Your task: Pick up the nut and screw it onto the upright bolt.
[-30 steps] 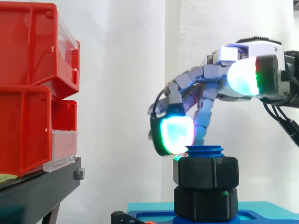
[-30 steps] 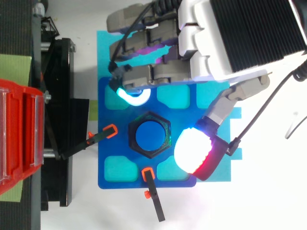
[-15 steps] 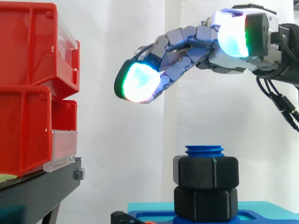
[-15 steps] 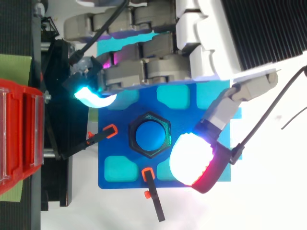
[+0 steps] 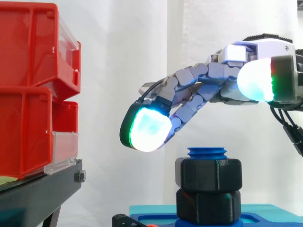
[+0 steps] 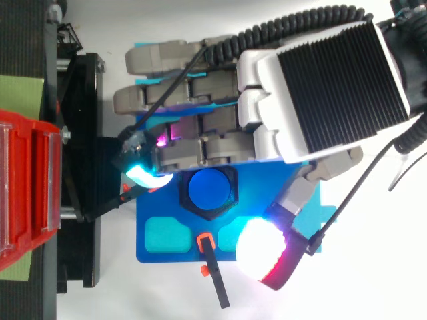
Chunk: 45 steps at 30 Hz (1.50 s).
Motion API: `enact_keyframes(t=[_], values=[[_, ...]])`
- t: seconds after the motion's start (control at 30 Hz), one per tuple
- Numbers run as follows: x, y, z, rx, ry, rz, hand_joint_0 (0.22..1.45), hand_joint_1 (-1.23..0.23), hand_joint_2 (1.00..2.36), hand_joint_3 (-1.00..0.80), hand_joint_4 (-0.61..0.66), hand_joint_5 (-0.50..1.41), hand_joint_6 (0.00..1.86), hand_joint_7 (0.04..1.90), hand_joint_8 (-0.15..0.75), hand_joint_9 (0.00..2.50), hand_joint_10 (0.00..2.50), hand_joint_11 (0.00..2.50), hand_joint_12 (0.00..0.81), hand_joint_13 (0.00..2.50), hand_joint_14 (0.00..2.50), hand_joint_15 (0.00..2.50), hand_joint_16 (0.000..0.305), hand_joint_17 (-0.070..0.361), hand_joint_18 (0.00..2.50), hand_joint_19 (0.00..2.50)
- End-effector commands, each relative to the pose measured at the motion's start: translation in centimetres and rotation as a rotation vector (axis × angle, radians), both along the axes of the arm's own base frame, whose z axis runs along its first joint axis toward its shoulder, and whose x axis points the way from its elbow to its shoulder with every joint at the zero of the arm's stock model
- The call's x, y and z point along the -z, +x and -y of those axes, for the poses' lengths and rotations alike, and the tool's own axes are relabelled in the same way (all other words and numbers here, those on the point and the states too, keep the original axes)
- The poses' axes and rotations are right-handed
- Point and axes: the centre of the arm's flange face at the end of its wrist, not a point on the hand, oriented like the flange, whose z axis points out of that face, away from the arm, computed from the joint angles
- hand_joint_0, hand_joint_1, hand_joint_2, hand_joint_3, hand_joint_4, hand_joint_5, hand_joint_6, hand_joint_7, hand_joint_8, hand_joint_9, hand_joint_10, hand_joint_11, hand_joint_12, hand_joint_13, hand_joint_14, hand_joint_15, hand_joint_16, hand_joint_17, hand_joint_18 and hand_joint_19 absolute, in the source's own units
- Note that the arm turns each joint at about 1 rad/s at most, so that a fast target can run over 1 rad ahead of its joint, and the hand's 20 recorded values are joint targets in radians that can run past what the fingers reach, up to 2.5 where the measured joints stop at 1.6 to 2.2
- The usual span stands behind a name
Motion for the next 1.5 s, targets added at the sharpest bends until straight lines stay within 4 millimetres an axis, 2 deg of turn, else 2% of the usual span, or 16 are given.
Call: enact_keyframes(t=[0.0, 0.37, 0.7, 1.0, 1.47], values=[[0.13, -0.11, -0.54, -0.006, 0.001, -0.018, 0.41, -0.08, 1.0, -0.5, 0.18, -0.14, 0.5, 0.71, 0.265, 0.64, 0.0, 0.0, 0.386, 0.2, 0.0, 0.0, 0.055, 0.123, 0.0, 0.0], [0.27, -0.06, -1.01, -0.012, -0.003, -0.02, 0.41, -0.08, 1.0, -0.5, 0.19, -0.13, 0.5, 0.72, 0.268, 0.65, 0.0, 0.0, 0.387, 0.21, 0.0, 0.0, 0.055, 0.123, 0.0, 0.0], [0.27, -0.09, -0.77, -0.009, -0.003, -0.02, 0.41, -0.07, 1.0, -0.5, 0.19, -0.13, 0.5, 0.73, 0.268, 0.64, 0.0, 0.0, 0.388, 0.21, 0.0, 0.0, 0.055, 0.123, 0.0, 0.0], [0.32, -0.15, -0.66, -0.007, -0.008, -0.022, 0.41, -0.07, 1.0, -0.5, 0.21, -0.11, 0.5, 0.8, 0.271, 0.65, 0.0, 0.0, 0.388, 0.21, 0.0, 0.0, 0.055, 0.123, 0.0, 0.0], [0.38, -0.2, -0.31, -0.002, -0.008, -0.022, 0.42, -0.07, 1.0, -0.5, 0.2, -0.12, 0.5, 0.79, 0.271, 0.63, 0.0, 0.0, 0.391, 0.2, 0.0, 0.0, 0.055, 0.123, 0.0, 0.0]])
